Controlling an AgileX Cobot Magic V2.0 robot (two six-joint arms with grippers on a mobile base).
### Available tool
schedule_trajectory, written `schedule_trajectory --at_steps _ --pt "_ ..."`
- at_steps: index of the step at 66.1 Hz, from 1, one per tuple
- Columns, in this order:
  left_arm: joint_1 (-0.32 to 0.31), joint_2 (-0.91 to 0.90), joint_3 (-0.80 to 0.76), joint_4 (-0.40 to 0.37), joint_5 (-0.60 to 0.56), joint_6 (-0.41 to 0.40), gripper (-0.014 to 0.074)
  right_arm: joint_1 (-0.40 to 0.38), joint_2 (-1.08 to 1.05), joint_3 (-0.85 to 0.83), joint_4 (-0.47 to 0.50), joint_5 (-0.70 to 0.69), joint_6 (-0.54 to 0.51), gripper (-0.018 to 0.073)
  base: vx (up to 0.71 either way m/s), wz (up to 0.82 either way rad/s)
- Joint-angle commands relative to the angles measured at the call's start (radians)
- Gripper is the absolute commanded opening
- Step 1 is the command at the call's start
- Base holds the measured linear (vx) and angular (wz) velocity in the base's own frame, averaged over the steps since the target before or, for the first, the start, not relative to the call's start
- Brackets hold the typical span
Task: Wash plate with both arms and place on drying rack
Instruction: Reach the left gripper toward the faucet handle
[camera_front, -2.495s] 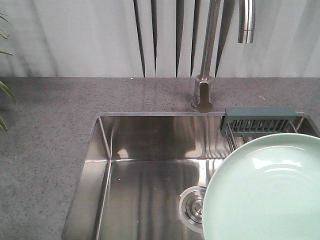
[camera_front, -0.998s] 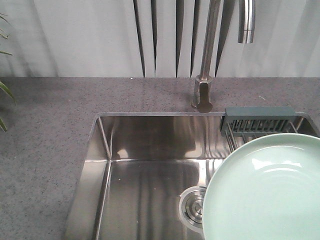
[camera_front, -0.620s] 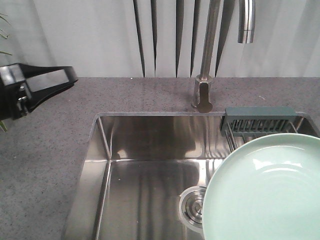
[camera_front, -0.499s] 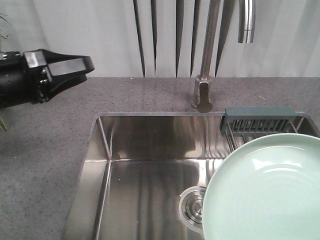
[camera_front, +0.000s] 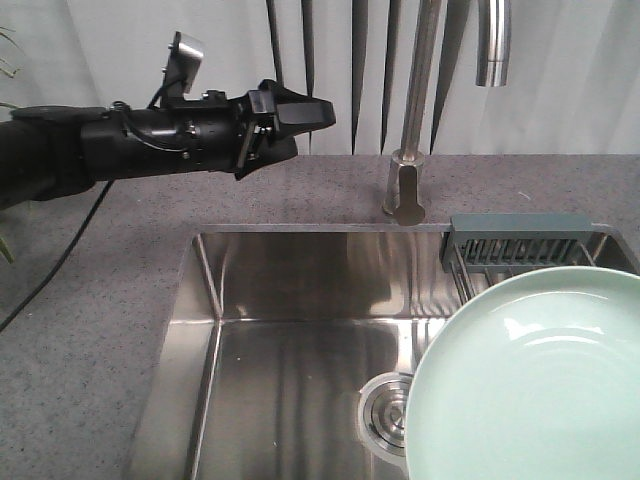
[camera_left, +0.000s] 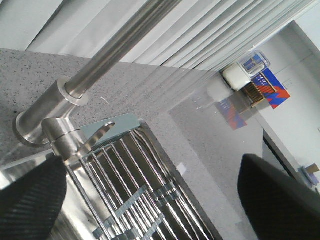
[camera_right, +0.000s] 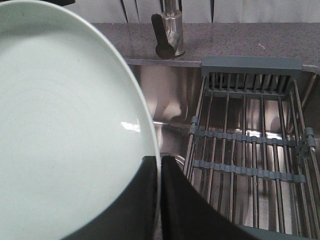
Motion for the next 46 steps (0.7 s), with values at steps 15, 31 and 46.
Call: schedule_trajectory --at_steps 15,31,46 --pt "-0.089 0.142 -0.245 -0.11 -0.023 0.002 0.0581 -0.006 0.014 -0.022 0.013 -0.076 0.001 -0.0005 0.0 0.0" --pt "-0.142 0.239 -0.364 -0.11 -0.047 -0.005 0.058 -0.006 0.014 -0.022 0.013 -0.076 0.001 -0.0005 0.0 0.0" --pt "-0.164 0.291 -0.433 -0.11 -0.136 -0.005 0.058 -0.006 0.014 -0.022 0.013 -0.076 0.001 -0.0005 0.0 0.0"
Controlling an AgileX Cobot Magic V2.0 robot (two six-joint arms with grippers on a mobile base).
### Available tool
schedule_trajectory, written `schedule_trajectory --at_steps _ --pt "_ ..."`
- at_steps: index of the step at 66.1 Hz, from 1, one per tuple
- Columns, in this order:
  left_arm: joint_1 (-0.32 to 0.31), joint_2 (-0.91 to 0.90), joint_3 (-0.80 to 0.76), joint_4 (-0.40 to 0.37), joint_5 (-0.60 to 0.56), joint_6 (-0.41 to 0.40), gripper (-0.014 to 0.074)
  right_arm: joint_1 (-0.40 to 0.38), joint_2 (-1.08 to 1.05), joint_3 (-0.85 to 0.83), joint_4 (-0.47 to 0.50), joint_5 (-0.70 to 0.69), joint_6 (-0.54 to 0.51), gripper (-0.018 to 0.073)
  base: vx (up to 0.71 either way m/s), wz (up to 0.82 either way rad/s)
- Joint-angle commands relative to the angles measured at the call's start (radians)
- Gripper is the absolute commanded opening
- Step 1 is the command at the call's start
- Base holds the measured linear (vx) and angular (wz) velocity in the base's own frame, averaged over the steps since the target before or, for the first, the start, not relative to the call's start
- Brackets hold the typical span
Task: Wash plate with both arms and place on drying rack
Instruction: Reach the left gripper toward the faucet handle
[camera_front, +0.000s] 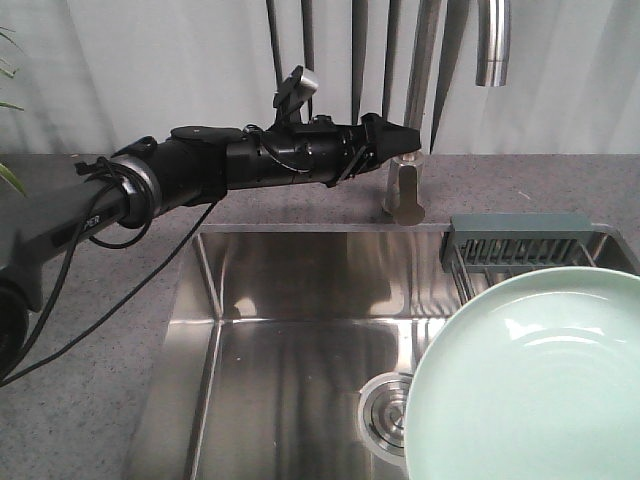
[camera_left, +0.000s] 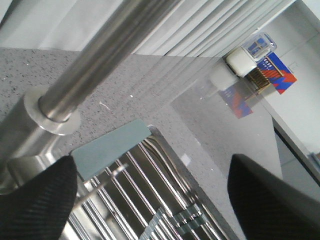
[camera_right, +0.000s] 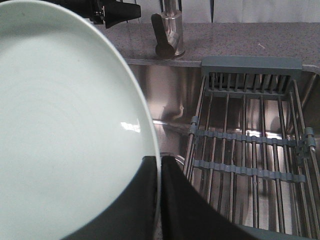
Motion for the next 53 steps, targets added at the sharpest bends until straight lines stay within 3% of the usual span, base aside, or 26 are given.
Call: schedule_trajectory --at_steps 1,22,53 --pt "-0.008 -0.048 -0.054 -0.107 -0.013 -0.004 0.058 -0.006 0.014 -0.022 0.013 -0.076 0.001 -0.0005 0.0 0.0" --pt "-0.012 -0.001 -0.122 -0.107 -0.012 -0.029 0.058 -0.006 0.014 -0.022 0.013 -0.076 0.001 -0.0005 0.0 0.0" --pt "-0.077 0.058 -0.193 -0.107 -0.009 -0.034 0.058 -0.006 0.014 -0.022 0.013 -0.076 0.001 -0.0005 0.0 0.0"
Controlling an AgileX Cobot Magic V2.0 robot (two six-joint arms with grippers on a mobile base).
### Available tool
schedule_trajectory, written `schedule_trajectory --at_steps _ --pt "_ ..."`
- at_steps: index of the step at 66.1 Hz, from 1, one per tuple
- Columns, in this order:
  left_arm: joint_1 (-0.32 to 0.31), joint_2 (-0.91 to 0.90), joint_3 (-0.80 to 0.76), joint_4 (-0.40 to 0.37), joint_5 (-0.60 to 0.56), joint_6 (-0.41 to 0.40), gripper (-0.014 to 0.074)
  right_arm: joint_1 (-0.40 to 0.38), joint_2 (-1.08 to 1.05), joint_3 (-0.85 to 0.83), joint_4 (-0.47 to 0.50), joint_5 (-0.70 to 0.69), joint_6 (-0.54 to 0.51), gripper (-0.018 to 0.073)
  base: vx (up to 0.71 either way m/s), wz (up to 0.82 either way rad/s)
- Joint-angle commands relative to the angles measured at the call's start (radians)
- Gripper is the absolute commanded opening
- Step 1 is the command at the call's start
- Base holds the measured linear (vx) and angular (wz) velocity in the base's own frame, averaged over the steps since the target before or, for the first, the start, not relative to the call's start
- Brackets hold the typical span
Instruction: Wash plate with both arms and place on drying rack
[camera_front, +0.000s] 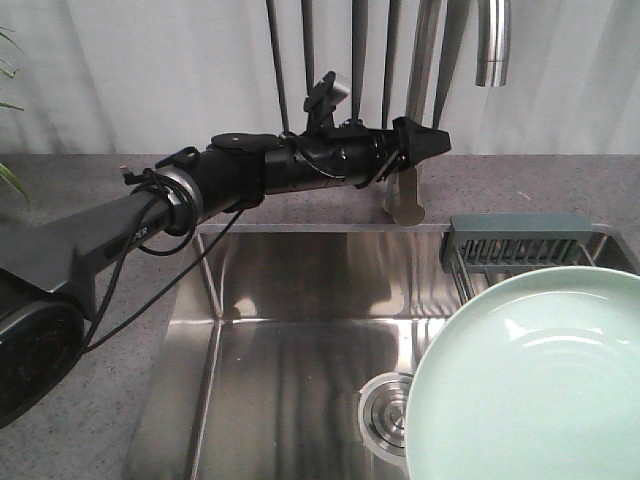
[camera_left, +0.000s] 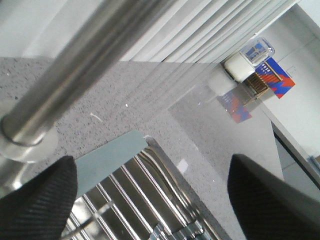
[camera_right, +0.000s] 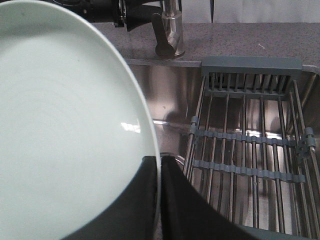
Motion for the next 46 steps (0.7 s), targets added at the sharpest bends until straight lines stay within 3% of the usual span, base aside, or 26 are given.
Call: schedule_trajectory --at_steps 1,35,46 --pt "-0.01 -0.058 -0.035 -0.099 0.038 -0.013 0.058 -0.006 0.014 -0.022 0.013 -0.076 0.001 -0.0005 0.0 0.0" --pt "-0.034 -0.052 -0.035 -0.088 0.333 -0.052 0.058 -0.006 0.014 -0.022 0.013 -0.076 0.001 -0.0005 0.0 0.0" --pt "-0.032 -0.052 -0.035 -0.089 0.355 -0.052 0.058 -0.006 0.014 -0.022 0.013 -0.076 0.001 -0.0005 0.0 0.0"
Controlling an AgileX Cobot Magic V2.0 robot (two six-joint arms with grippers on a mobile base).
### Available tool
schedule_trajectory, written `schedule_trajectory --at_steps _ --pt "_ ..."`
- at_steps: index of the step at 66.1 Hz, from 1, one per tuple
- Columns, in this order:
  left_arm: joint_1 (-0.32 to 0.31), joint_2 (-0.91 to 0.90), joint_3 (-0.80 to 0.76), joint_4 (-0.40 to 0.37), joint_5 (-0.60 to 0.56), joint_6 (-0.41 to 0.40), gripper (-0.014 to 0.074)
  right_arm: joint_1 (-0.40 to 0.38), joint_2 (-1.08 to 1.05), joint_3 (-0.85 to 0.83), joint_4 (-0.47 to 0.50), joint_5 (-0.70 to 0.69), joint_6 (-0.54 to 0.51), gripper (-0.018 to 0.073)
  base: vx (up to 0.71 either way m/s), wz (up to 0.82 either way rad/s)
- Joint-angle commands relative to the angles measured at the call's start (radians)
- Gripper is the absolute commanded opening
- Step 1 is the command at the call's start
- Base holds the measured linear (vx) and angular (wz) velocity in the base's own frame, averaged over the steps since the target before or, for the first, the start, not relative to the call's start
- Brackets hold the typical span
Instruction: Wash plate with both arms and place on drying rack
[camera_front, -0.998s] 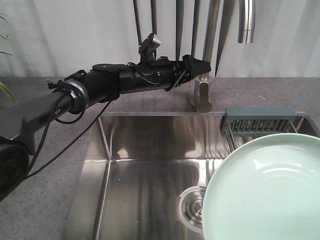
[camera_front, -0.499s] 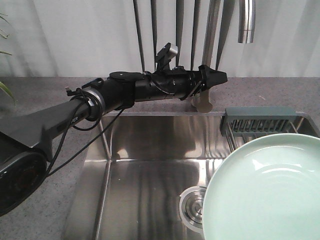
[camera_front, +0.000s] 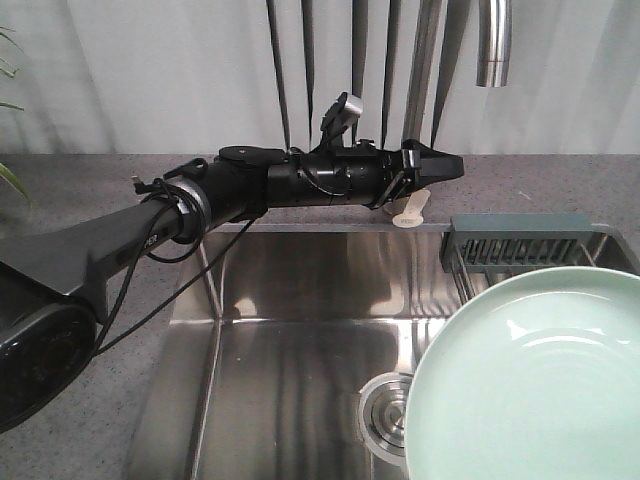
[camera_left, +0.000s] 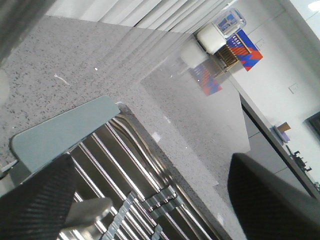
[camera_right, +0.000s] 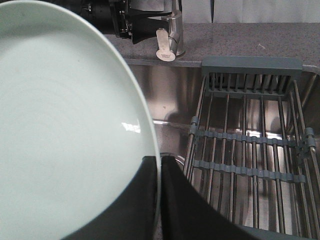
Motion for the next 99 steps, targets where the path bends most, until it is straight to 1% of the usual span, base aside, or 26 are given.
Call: schedule_trajectory --at_steps 1,10,15,23,29,36,41,48,54,67,72,75,80,82,83,89,90,91,92,95,97,99 --pt "-0.025 -0.08 -0.032 -0.098 0.192 -0.028 0.058 -0.006 0.014 -0.022 0.013 -0.076 0.001 -0.0005 0.0 0.0" --pt "-0.011 -0.08 -0.032 -0.106 0.185 -0.027 0.0568 -0.006 0.014 -0.022 0.013 -0.076 0.001 -0.0005 0.0 0.0" --pt "0.009 -0.08 -0.032 -0.103 0.192 -0.041 0.0548 -0.006 0.014 -0.022 0.013 -0.076 0.001 -0.0005 0.0 0.0" --pt "0.053 -0.08 -0.032 -0.104 0.249 -0.08 0.0501 -0.006 0.014 -0.022 0.013 -0.076 0.001 -0.0005 0.0 0.0" --pt "0.094 -0.08 -0.032 -0.102 0.303 -0.099 0.0447 -0.006 0.014 -0.022 0.013 -0.076 0.001 -0.0005 0.0 0.0" --pt "0.151 -0.08 -0.032 -0.102 0.378 -0.157 0.0352 -0.006 0.014 -0.022 0.013 -0.076 0.001 -0.0005 0.0 0.0" --pt "0.19 -0.08 -0.032 -0.102 0.431 -0.196 0.0253 -0.006 0.014 -0.022 0.013 -0.076 0.001 -0.0005 0.0 0.0" --pt "0.244 -0.092 -0.032 -0.066 0.431 -0.27 0.0099 -0.006 0.014 -0.022 0.013 -0.076 0.001 -0.0005 0.0 0.0" --pt "0.284 -0.115 -0.032 -0.042 0.431 -0.302 -0.0008 -0.006 0.014 -0.022 0.013 -0.076 0.001 -0.0005 0.0 0.0" --pt "0.363 -0.217 -0.032 -0.039 0.431 -0.342 -0.0007 -0.006 0.014 -0.022 0.013 -0.076 0.001 -0.0005 0.0 0.0" --pt "0.388 -0.266 -0.032 -0.015 0.431 -0.356 -0.0007 -0.006 0.014 -0.022 0.013 -0.076 0.001 -0.0005 0.0 0.0" --pt "0.401 -0.305 -0.032 0.02 0.431 -0.375 -0.0006 -0.006 0.014 -0.022 0.013 -0.076 0.001 -0.0005 0.0 0.0" --pt "0.417 -0.377 -0.032 0.145 0.431 -0.408 -0.0006 -0.006 0.014 -0.022 0.013 -0.076 0.001 -0.0005 0.0 0.0" --pt "0.419 -0.408 -0.032 0.212 0.43 -0.42 -0.0006 -0.006 0.014 -0.022 0.013 -0.076 0.001 -0.0005 0.0 0.0" --pt "0.419 -0.424 -0.032 0.268 0.43 -0.425 -0.0006 -0.006 0.014 -0.022 0.013 -0.076 0.001 -0.0005 0.0 0.0" --pt "0.414 -0.531 -0.032 0.512 0.43 -0.478 -0.0006 -0.006 0.014 -0.022 0.013 -0.076 0.001 -0.0005 0.0 0.0" --pt "0.412 -0.548 -0.032 0.57 0.429 -0.486 -0.0006 -0.006 0.014 -0.022 0.013 -0.076 0.001 -0.0005 0.0 0.0" --pt "0.409 -0.566 -0.032 0.607 0.429 -0.499 -0.0006 -0.006 0.014 -0.022 0.013 -0.076 0.001 -0.0005 0.0 0.0" --pt "0.408 -0.583 -0.032 0.624 0.429 -0.503 -0.0006 -0.006 0.014 -0.022 0.013 -0.076 0.001 -0.0005 0.0 0.0" --pt "0.404 -0.644 -0.032 0.733 0.429 -0.528 -0.0006 -0.006 0.014 -0.022 0.013 -0.076 0.001 -0.0005 0.0 0.0" --pt "0.404 -0.679 -0.032 0.79 0.429 -0.548 -0.0006 -0.006 0.014 -0.022 0.013 -0.076 0.001 -0.0005 0.0 0.0" --pt "0.404 -0.712 -0.032 0.823 0.429 -0.561 -0.0006 -0.006 0.014 -0.022 0.013 -0.076 0.001 -0.0005 0.0 0.0"
